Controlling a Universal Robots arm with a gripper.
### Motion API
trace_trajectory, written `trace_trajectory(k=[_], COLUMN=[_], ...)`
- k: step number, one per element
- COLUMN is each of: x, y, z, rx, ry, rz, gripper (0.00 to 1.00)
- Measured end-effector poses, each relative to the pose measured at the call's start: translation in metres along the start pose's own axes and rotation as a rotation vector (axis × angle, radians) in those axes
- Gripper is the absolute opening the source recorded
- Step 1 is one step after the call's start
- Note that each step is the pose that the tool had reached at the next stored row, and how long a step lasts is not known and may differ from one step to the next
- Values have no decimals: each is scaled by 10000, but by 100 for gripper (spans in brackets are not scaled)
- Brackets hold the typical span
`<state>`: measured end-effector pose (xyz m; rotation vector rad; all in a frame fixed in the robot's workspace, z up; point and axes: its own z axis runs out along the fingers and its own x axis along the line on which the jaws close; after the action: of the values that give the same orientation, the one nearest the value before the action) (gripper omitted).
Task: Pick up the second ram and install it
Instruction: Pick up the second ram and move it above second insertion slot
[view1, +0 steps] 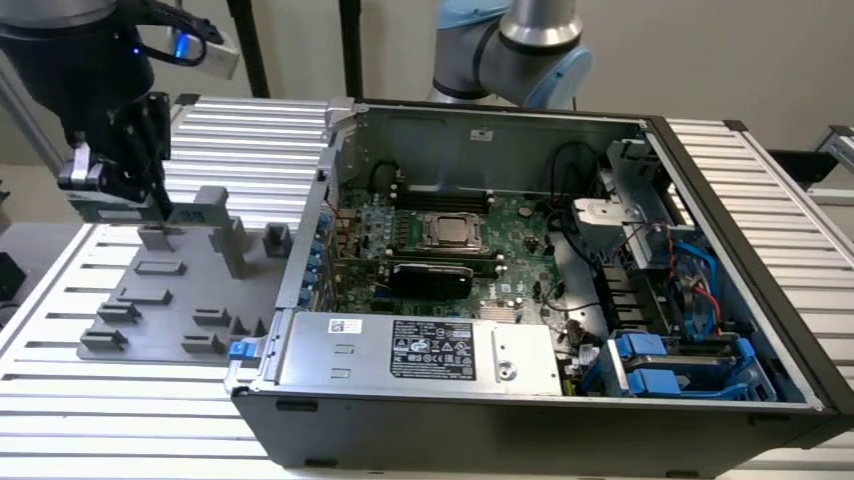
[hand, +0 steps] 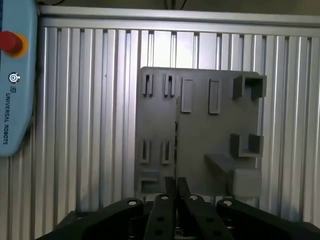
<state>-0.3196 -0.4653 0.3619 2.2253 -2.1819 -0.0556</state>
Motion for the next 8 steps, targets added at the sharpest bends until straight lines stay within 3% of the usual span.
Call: trace_trajectory(k=[8], x=[3], y=[-346], z=[-377], rx=[-1], ry=[-2], rz=[1], gripper=[0])
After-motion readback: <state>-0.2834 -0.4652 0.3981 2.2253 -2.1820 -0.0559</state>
